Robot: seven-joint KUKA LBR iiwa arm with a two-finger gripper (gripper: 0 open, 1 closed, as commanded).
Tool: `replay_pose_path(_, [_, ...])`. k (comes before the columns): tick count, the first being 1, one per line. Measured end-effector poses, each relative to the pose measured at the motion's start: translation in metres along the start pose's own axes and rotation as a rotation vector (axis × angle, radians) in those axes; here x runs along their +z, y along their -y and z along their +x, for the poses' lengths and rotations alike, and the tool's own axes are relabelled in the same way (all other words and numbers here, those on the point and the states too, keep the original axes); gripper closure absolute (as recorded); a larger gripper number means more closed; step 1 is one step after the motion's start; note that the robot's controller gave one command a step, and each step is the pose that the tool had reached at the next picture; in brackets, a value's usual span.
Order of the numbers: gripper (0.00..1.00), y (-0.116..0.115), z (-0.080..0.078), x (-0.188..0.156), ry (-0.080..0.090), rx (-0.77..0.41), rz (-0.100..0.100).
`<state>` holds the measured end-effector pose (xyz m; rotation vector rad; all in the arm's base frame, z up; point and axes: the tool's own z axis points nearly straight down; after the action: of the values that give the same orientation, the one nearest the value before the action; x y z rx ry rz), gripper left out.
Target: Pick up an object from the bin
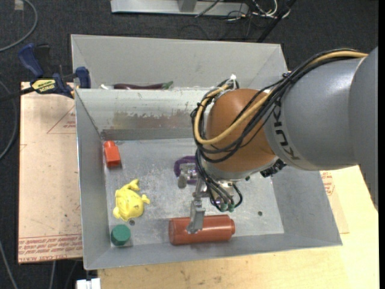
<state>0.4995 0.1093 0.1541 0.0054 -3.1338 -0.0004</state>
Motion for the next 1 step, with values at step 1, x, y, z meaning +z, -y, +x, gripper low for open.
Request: replay_pose_path(1, [0.0, 0.0005, -0.0019, -0.0041, 0.007, 0.003, -0.001])
